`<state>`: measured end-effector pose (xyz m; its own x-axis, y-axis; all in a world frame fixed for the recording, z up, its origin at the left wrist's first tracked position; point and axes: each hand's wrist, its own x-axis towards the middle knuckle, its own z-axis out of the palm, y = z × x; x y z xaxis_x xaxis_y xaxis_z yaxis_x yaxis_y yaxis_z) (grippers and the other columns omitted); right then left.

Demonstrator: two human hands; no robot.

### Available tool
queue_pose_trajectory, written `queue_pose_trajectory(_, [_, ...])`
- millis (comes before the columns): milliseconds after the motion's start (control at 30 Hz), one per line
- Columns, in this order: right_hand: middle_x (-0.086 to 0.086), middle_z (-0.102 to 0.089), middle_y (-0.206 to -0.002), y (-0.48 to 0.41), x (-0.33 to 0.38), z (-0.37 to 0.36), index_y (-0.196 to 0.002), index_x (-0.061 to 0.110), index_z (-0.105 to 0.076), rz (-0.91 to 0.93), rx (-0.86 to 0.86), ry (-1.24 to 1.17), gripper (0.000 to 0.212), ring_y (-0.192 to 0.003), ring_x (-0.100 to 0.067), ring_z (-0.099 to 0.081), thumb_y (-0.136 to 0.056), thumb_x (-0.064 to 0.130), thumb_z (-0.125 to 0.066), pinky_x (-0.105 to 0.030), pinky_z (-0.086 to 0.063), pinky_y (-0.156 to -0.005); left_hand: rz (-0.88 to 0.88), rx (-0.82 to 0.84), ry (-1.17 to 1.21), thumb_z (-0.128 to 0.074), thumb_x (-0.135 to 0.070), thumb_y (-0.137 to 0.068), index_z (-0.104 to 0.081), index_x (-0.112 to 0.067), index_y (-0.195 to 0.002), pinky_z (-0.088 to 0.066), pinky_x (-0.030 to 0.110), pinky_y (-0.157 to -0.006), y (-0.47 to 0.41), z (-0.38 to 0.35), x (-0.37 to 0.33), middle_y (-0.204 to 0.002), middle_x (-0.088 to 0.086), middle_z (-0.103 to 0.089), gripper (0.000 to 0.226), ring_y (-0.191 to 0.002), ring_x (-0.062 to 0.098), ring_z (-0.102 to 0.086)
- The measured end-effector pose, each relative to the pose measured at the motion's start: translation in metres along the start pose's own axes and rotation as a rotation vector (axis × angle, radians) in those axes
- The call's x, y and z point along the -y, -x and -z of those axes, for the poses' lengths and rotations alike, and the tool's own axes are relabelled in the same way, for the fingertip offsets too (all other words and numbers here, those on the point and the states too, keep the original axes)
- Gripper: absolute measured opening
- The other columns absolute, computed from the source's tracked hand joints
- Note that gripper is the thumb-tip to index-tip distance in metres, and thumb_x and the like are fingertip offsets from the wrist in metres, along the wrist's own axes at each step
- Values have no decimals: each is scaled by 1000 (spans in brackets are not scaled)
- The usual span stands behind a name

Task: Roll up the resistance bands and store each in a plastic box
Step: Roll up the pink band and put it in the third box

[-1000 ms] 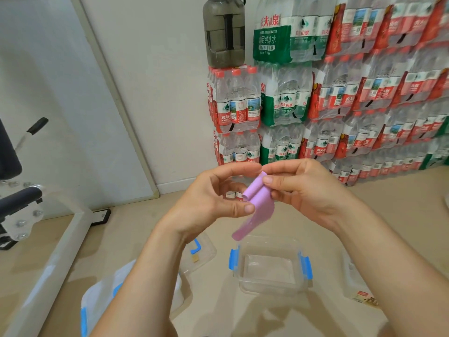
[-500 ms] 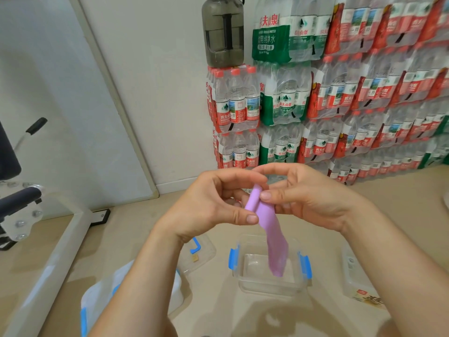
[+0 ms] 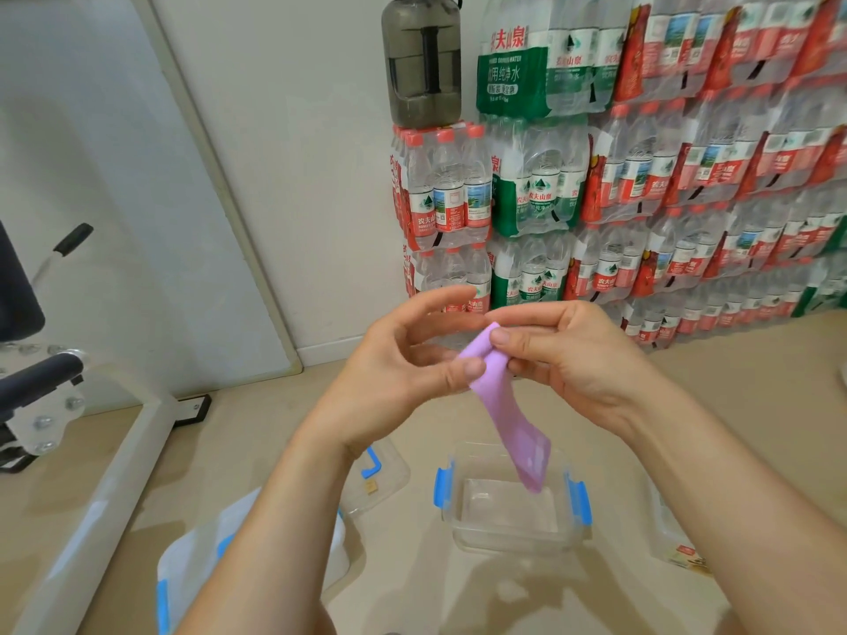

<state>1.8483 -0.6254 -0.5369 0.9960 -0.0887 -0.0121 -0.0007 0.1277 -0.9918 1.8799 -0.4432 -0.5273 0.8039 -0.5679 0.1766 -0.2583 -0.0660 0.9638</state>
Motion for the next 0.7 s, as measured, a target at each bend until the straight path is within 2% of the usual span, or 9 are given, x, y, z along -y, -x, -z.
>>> queue_pose_trajectory(67, [-21,-69,-84,-1,-1,-3,-86,9,-73,47,-59,-53,13,-79,-29,-56,-74,3,-71,-36,-43,-69,41,-111,-19,-67,-28,-75,-67,-20,-110,-57,34,-74,-1,-1,-1,-94,-2,-74,35,-78,17,-68])
queue_pose_trajectory(133, [-14,-71,-76,-2,-1,-4,-86,8,-71,70,-84,-78,18,-72,-27,-58,-68,6,-74,-35,-46,-66,92,-163,-13,-62,-33,-78,-71,-14,-99,-56,28,-69,-3,-3,1,-78,1,-71,29,-68,14,-64])
queue_pose_trajectory(200, [-11,-72,-74,-2,-1,-6,-87,7,-70,85,-88,-81,17,-65,-23,-60,-70,3,-73,-31,-49,-66,107,-186,17,-64,-26,-82,-74,-12,-92,-55,27,-64,-4,-5,2,-76,9,-70,20,-66,18,-60])
queue_pose_trajectory(300, [-14,-71,-78,-1,-1,-7,-84,9,-70,95,-75,-31,12,-66,-22,-62,-75,1,-71,-34,-49,-68,95,-232,52,-68,-14,-83,-76,-9,-88,-52,32,-63,-5,-6,4,-74,13,-71,10,-66,22,-58])
queue_pose_trajectory(400, [-17,-68,-85,2,1,-8,-87,8,-69,72,-27,-43,10,-73,-23,-64,-80,2,-68,-24,-56,-60,95,-273,95,-71,-9,-80,-76,-6,-87,-53,49,-72,-6,-5,4,-83,23,-72,9,-70,28,-58])
queue_pose_trajectory(500, [-20,-66,-90,4,1,-9,-90,7,-69,46,-12,-74,9,-79,-25,-64,-80,9,-68,-23,-57,-58,94,-306,129,-72,-5,-78,-78,-11,-78,-49,63,-78,-6,-6,2,-81,23,-72,9,-72,31,-58])
queue_pose_trajectory(633, [-13,-68,-83,3,2,-10,-85,6,-71,51,-22,-62,7,-73,-20,-65,-80,11,-69,-22,-56,-57,92,-338,101,-74,-1,-75,-77,-13,-77,-50,62,-78,-7,-6,3,-78,18,-74,13,-72,31,-62])
queue_pose_trajectory(700, [-14,-68,-82,2,1,-9,-85,4,-70,54,-24,-50,6,-73,-20,-65,-80,5,-68,-23,-58,-59,82,-353,71,-76,2,-73,-76,-14,-77,-54,55,-76,-8,-6,4,-77,16,-74,16,-72,28,-65])
